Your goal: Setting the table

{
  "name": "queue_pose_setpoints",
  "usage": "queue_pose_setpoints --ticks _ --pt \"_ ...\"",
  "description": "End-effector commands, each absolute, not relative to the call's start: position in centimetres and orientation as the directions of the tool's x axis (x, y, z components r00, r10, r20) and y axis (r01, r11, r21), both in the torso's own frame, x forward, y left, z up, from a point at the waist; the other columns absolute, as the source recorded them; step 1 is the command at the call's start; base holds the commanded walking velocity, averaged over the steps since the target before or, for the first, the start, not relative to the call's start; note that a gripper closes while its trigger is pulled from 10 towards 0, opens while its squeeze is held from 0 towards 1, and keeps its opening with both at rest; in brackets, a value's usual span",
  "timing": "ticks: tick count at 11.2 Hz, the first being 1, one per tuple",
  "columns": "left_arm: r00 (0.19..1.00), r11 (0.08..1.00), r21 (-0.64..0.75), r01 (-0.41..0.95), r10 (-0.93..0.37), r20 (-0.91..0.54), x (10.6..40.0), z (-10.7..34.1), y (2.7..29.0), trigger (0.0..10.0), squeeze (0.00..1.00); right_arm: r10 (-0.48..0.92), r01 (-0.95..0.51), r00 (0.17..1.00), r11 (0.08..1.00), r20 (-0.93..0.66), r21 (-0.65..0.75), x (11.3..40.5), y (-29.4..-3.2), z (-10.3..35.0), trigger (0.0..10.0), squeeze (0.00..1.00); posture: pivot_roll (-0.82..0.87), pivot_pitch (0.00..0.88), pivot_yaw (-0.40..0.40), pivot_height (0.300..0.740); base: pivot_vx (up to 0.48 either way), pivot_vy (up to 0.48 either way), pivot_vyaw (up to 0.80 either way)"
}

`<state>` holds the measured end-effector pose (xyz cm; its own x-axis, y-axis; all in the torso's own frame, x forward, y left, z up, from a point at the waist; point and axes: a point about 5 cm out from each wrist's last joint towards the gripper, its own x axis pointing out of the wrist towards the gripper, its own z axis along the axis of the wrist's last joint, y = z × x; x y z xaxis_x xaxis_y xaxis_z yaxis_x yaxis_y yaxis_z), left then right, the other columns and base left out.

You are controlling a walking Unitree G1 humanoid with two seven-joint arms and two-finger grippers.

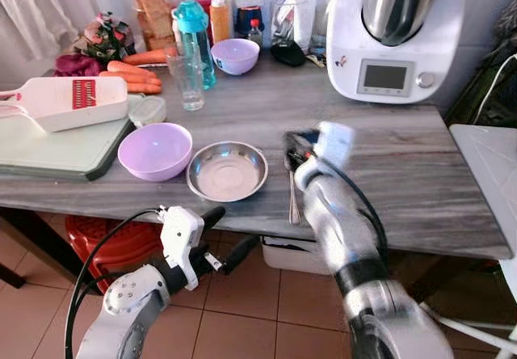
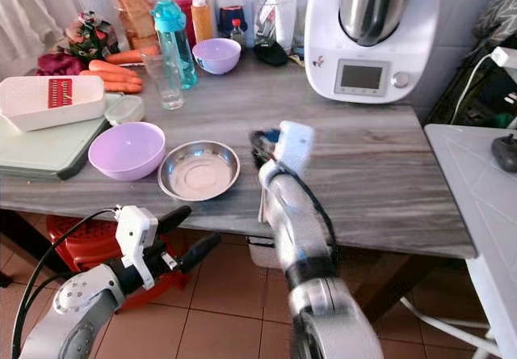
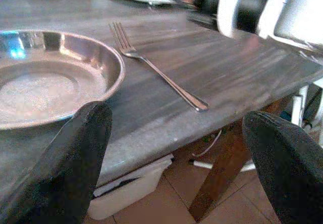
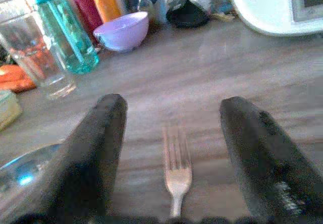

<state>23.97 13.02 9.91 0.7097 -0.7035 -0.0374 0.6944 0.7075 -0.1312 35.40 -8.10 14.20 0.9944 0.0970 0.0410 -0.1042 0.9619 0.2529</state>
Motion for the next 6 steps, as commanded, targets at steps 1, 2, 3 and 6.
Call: queue_pose_setpoints --ticks 1,2,3,6 --pt "0.714 0.711 -0.114 0.694 -0.700 -0.025 24.2 10.3 13.0 10.0 0.00 0.099 -0.122 0.988 0.972 0.120 0.202 34.8 -8.4 15.5 10.0 1.00 0.06 0.028 0.020 0.740 0.000 0.000 0.00" --pt "0.717 0.714 -0.116 0.691 -0.697 -0.014 24.3 10.5 13.0 10.0 0.00 0.061 -0.085 0.986 0.984 0.154 0.155 33.7 -10.2 15.6 10.0 1.00 0.05 0.024 0.017 0.740 0.000 0.000 0.00" --pt "0.718 0.713 -0.117 0.691 -0.696 -0.004 24.4 10.6 12.8 10.0 0.00 0.024 -0.043 0.984 0.994 0.177 0.100 32.1 -12.2 15.6 10.0 1.00 0.04 0.022 0.014 0.740 0.000 0.000 0.00" --pt "0.774 0.769 -0.096 0.632 -0.632 0.031 24.9 11.1 13.3 10.0 0.00 -0.030 0.030 0.989 1.000 0.148 -0.002 28.4 -15.4 14.3 10.0 1.00 0.03 0.017 0.010 0.740 0.000 0.000 0.00"
